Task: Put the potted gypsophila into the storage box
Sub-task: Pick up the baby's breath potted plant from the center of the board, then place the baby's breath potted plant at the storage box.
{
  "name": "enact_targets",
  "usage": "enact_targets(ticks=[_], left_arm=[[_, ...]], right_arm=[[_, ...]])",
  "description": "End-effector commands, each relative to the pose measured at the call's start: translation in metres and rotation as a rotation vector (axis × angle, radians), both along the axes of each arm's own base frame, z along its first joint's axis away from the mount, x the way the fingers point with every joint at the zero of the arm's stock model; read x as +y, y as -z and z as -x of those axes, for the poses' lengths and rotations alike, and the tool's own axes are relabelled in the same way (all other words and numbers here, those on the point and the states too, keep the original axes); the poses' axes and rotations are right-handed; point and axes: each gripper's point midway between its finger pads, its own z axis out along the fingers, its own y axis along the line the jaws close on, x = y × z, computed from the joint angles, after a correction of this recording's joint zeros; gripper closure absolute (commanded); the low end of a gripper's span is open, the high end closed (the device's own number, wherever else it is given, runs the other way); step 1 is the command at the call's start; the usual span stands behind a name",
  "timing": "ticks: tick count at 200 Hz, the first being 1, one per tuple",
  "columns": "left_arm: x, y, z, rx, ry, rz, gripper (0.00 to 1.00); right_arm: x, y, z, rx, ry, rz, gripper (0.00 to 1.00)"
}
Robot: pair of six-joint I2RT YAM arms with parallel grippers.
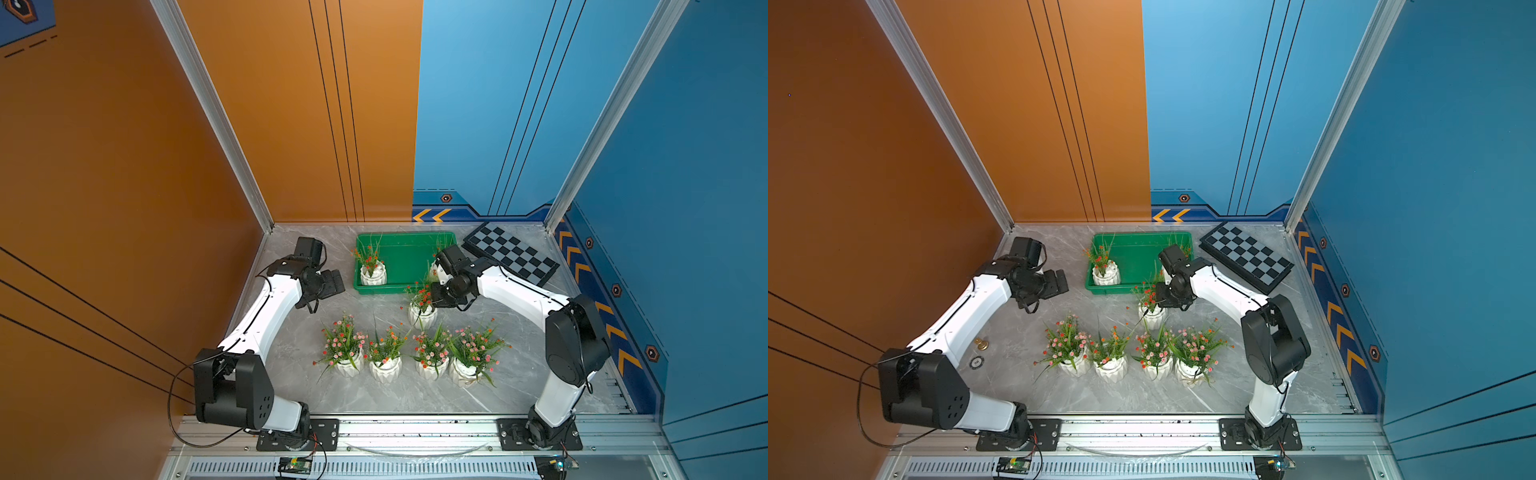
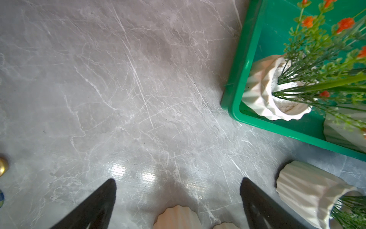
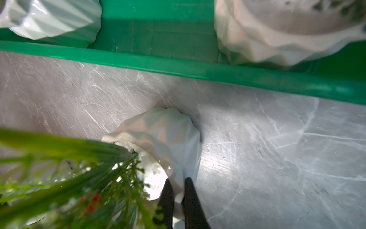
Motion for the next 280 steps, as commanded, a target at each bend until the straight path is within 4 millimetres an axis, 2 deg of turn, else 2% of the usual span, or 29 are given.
enact_targets(ticks=[1,44,96,153,157,160,168,206,225,242,251,253,256,280], left_arm=[[0.002,0.005,0.006,0.017,0.01,0.001,0.02],[0.002,0.005,0.006,0.017,0.012,0.002,0.02],[0.003,0.003,0.005,0.011,0.01,0.002,0.02],[0.003,-0.004,0.005,-0.008,0.013,0.009,0.02],[0.004,-0.004,0.005,-0.007,0.012,0.009,0.02],[0.004,-0.004,0.005,-0.008,0.011,0.009,0.02],[0.004,-0.005,0.005,-0.01,0.011,0.01,0.02],[0.005,-0.009,0.003,-0.021,0.009,0.017,0.02],[0.006,-0.01,0.003,-0.027,0.008,0.019,0.02],[0.007,-0.012,0.003,-0.029,0.007,0.022,0.02],[0.008,-0.012,0.003,-0.031,0.004,0.021,0.02],[0.008,-0.012,0.003,-0.03,0.005,0.022,0.02],[0.008,-0.012,0.003,-0.031,0.005,0.022,0.02],[0.01,-0.011,0.004,-0.027,-0.002,0.023,0.02]], right_arm=[[0.008,-0.041,-0.006,-0.063,-0.011,-0.083,0.9],[0.011,-0.053,-0.008,-0.072,-0.012,-0.107,0.9],[0.019,-0.086,-0.02,-0.104,-0.034,-0.152,0.9],[0.024,-0.118,-0.052,-0.168,-0.046,-0.156,0.9],[0.024,-0.115,-0.053,-0.161,-0.046,-0.151,0.9],[0.026,-0.123,-0.058,-0.182,-0.044,-0.161,0.9],[0.026,-0.126,-0.064,-0.19,-0.041,-0.165,0.9],[0.031,-0.127,-0.095,-0.214,-0.021,-0.171,0.9],[0.03,-0.12,-0.112,-0.215,0.002,-0.166,0.9],[0.029,-0.113,-0.122,-0.208,0.016,-0.165,0.9],[0.028,-0.116,-0.125,-0.216,0.02,-0.168,0.9],[0.028,-0.105,-0.127,-0.197,0.022,-0.158,0.9],[0.028,-0.099,-0.128,-0.187,0.024,-0.153,0.9],[0.024,-0.082,-0.132,-0.157,0.032,-0.137,0.9]])
